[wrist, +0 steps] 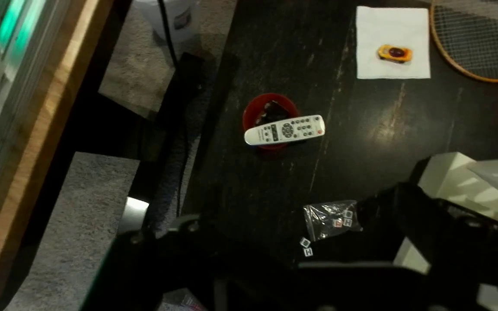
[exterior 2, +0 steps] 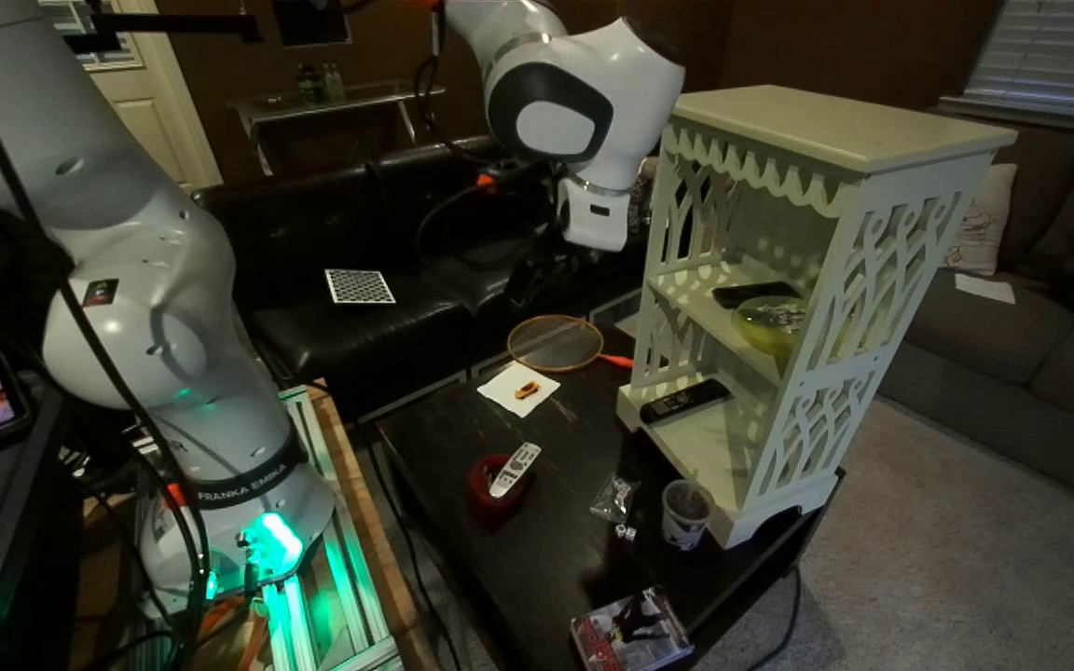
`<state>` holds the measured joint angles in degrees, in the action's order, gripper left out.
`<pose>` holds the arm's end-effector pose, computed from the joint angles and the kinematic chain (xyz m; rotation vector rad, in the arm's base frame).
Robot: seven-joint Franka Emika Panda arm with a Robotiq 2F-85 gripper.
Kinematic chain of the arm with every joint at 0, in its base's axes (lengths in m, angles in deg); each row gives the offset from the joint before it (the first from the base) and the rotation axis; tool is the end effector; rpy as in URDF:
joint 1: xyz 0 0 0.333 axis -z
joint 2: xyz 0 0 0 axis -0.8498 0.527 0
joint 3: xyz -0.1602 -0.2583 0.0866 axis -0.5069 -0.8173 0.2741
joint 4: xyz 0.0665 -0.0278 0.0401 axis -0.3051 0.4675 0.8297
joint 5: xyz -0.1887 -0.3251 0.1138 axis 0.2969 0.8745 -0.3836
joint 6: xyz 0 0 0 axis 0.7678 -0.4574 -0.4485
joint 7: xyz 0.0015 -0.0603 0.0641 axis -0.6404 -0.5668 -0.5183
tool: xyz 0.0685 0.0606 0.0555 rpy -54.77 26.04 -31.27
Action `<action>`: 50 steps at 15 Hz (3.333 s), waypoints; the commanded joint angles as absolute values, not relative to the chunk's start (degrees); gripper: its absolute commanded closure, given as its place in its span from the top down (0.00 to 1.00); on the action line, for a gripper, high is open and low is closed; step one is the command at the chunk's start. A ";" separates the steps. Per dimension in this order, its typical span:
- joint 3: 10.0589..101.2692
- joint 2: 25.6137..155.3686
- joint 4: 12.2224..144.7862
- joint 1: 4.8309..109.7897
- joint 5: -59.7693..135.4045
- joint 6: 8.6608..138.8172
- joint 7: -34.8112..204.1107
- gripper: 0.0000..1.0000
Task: Put the plate on the top of the cupboard
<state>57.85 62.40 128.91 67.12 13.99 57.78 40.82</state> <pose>0.4209 -0.0605 0.3474 -2.3499 1.6820 0.4451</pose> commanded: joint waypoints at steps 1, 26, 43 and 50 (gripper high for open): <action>56.34 62.21 130.45 66.45 7.25 65.74 38.68 1.00; 62.52 89.48 123.45 62.56 -1.63 125.67 22.11 1.00; 85.24 102.90 107.77 84.11 5.41 127.16 29.55 1.00; 84.12 110.43 104.22 84.71 6.57 132.35 32.32 1.00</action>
<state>82.19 107.22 106.88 83.72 5.30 128.77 31.47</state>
